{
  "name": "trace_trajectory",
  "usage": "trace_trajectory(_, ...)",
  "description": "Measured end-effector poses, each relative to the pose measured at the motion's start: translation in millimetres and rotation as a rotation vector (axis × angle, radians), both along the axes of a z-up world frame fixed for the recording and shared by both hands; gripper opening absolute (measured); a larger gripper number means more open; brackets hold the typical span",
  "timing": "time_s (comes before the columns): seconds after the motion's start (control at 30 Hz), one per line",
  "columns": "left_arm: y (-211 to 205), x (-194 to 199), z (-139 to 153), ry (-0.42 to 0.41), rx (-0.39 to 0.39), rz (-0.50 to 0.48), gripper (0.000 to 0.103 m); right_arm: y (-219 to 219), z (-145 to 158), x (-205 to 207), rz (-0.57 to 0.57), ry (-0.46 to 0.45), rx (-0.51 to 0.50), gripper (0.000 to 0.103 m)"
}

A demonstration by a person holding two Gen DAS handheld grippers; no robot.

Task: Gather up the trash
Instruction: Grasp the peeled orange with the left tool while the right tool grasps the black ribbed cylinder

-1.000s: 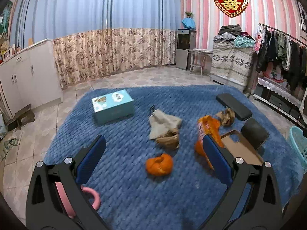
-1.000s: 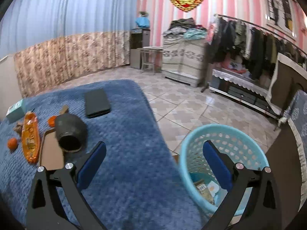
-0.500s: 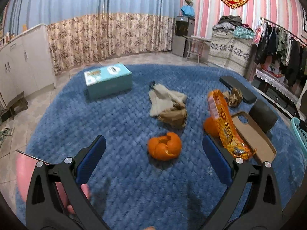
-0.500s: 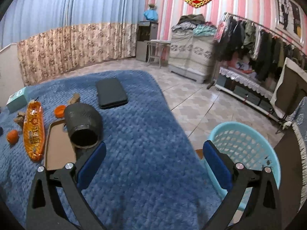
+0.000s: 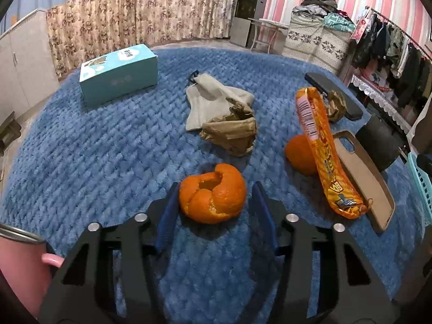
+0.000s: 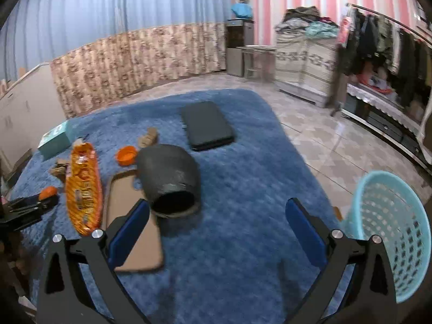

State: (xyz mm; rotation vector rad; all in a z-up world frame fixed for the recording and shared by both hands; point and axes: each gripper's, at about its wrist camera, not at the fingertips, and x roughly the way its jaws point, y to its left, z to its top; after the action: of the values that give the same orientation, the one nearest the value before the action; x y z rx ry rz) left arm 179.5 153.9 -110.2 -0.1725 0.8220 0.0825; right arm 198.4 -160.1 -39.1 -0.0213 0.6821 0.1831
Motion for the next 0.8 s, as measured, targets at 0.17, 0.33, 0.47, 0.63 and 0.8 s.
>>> trace_trajectory(0.17, 2, -2, 7, -0.022, 0.005, -0.012, 0.036, 29, -9, 20, 0.071, 0.036, -0.025, 0.099)
trace_trajectory(0.33, 6, -8, 29, -0.087, 0.061, 0.013, 0.036, 45, -24, 41, 0.087, 0.078, -0.047, 0.098)
trace_trajectory(0.47, 15, -5, 44, -0.129, 0.053, 0.058, 0.036, 50, -31, 48, 0.111, 0.104, -0.027, 0.077)
trace_trajectory(0.63, 12, 4, 55, -0.148, 0.052, 0.078, 0.036, 43, -33, 50, 0.138, 0.110, 0.030, 0.066)
trace_trajectory(0.8, -14, 6, 72, -0.182, 0.082, 0.041, 0.036, 12, -2, 34, 0.075, 0.012, 0.080, 0.066)
